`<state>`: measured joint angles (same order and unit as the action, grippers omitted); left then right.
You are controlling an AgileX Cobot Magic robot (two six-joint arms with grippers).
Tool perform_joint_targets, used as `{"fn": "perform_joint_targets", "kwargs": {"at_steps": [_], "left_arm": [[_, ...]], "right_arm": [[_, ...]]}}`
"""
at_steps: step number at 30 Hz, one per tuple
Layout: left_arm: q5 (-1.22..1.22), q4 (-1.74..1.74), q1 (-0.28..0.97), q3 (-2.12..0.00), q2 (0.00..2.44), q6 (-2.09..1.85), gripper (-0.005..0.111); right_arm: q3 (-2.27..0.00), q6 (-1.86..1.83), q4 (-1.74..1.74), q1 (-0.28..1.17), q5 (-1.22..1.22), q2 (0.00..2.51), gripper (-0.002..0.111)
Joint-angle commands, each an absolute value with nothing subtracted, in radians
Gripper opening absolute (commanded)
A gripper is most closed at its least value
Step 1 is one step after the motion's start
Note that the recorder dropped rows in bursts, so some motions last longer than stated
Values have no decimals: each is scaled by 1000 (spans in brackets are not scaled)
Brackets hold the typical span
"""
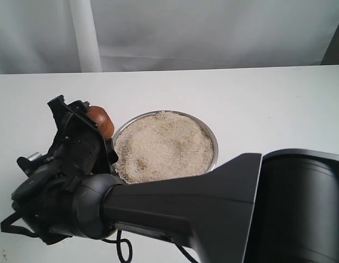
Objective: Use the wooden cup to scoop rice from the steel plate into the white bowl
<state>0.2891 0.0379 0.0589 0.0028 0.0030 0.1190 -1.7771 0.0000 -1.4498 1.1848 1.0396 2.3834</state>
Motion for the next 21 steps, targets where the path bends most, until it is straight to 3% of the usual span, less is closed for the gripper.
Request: {"fn": "perform_joint_targets", "kwargs": {"at_steps": [1, 17, 21], "left_arm": [[285, 33, 63, 0, 0, 124, 0], [285, 33, 63, 0, 0, 119, 0], [285, 33, 63, 0, 0, 122, 0]], "right_arm": [[-1789, 87, -1398, 1187, 1065, 2351, 0], [-1785, 109, -1313, 1183, 1162, 2244, 0], [-1654, 90, -1307, 1162, 1129, 2099, 0]]}}
